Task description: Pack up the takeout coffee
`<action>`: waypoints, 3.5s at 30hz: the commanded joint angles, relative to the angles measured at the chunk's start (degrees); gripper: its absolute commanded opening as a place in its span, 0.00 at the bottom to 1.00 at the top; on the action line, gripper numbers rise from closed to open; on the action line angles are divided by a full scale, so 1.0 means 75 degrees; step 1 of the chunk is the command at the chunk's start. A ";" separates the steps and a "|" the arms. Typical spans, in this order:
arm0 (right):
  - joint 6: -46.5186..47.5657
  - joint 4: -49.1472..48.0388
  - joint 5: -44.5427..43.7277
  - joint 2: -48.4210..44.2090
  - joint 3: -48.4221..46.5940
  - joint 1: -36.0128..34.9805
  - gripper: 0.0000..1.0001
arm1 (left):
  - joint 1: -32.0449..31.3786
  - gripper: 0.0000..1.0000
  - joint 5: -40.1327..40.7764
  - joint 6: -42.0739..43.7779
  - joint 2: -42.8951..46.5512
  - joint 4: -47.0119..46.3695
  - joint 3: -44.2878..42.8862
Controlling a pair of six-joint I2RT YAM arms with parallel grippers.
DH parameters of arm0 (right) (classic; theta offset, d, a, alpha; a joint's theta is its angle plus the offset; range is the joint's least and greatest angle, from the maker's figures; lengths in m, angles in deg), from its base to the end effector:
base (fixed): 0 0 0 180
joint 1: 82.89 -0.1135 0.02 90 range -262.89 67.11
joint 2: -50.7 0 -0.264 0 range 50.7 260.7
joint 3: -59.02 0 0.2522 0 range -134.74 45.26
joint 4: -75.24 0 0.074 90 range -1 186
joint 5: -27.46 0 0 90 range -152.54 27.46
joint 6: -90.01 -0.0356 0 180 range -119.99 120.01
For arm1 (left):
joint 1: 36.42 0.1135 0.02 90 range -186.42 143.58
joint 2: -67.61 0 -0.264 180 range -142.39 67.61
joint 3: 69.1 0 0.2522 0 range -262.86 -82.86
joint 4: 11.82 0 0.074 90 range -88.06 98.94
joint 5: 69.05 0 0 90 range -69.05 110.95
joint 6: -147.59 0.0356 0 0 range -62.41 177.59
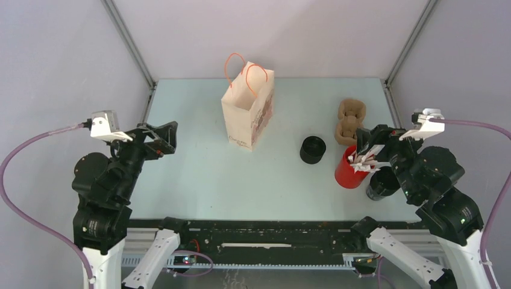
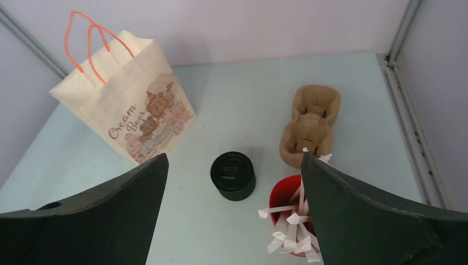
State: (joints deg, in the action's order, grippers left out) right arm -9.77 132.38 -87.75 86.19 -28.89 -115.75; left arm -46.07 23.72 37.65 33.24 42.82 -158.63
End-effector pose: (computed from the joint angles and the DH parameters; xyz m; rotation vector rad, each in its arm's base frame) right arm 0.0626 0.0224 0.4579 0.0027 1.6493 0.2043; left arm 0.0552 -0.0076 0.4705 -0.1793 1.5633 -0.3686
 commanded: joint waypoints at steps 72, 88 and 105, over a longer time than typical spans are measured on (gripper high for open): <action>-0.2907 0.1657 -0.0504 0.1737 0.2460 0.7288 0.67 | -0.5932 1.00 0.4154 0.0502 -0.0710 -0.0869 0.1342; -0.4545 0.2516 -0.0967 0.2119 0.2504 0.6682 0.65 | -0.5932 0.99 0.4113 -0.0158 -0.0840 -0.0674 0.0899; -0.4411 0.2237 -0.1202 0.2095 0.2971 0.6655 0.52 | -0.5932 0.99 0.4109 -0.0225 -0.0759 -0.0752 0.1154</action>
State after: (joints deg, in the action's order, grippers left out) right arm -41.35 150.41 -94.90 102.08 -6.58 -65.67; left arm -90.42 54.75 36.60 28.06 38.47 -149.12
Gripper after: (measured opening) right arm 0.541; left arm 0.994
